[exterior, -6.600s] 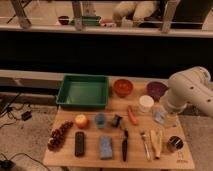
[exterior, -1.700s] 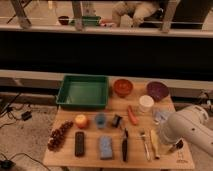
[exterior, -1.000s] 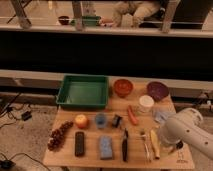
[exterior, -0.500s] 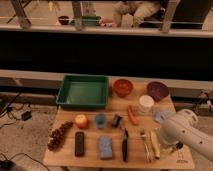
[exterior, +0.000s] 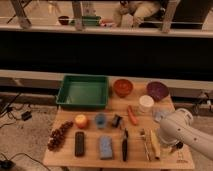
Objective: Place banana in plastic cup
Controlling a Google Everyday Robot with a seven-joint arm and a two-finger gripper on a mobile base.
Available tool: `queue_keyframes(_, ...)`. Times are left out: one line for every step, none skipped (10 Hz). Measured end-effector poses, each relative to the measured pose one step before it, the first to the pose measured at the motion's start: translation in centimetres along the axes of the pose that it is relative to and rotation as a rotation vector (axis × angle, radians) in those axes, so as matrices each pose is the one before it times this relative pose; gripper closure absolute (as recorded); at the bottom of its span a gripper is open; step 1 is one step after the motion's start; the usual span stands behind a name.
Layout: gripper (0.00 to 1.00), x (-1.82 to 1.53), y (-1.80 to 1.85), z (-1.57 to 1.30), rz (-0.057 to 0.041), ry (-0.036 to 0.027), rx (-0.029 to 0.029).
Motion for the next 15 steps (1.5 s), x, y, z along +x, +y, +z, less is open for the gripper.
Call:
queue_keyframes(0.2, 0.21, 0.015, 0.375, 0.002, 0.00326, -0.01108)
queue_keyframes(0.2, 0.235, 0.029, 0.313, 0.00088, 0.00299, -0.00954)
queue_keyframes(0.2, 0.137, 0.008, 0.231, -0.00154, 0.00202, -0.00628)
queue_keyframes(0.2, 0.143, -0.026, 0.274, -0.00279, 0.00266, -0.00707)
queue_keyframes(0.2, 0.154, -0.019, 0.228, -0.00145, 0.00179, -0.00553)
queue_keyframes(0.2, 0.124, -0.03, 0.119, 0.00038, 0.00016, -0.00229)
queue_keyframes(0.2, 0.149, -0.011, 0.092, 0.00078, 0.00015, -0.00244)
queue_keyframes(0.25, 0.053, -0.041, 0.044, 0.00198, -0.00199, 0.00021)
queue_keyframes(0.34, 0.06, 0.027, 0.015, 0.00338, -0.00194, -0.0003)
queue_keyframes(0.44, 0.032, 0.02, 0.02, 0.00241, -0.00174, 0.00007)
queue_keyframes(0.54, 0.034, 0.026, -0.02, 0.00192, -0.00074, 0.00025)
queue_keyframes(0.63, -0.018, -0.047, -0.012, 0.00126, -0.00191, 0.0026)
queue_keyframes(0.73, -0.025, -0.048, -0.012, 0.00053, -0.00121, 0.00172)
queue_keyframes(0.84, -0.028, -0.065, -0.02, 0.00203, -0.00159, 0.00143)
queue_keyframes(0.94, -0.008, -0.062, -0.074, 0.00556, -0.00455, 0.00064)
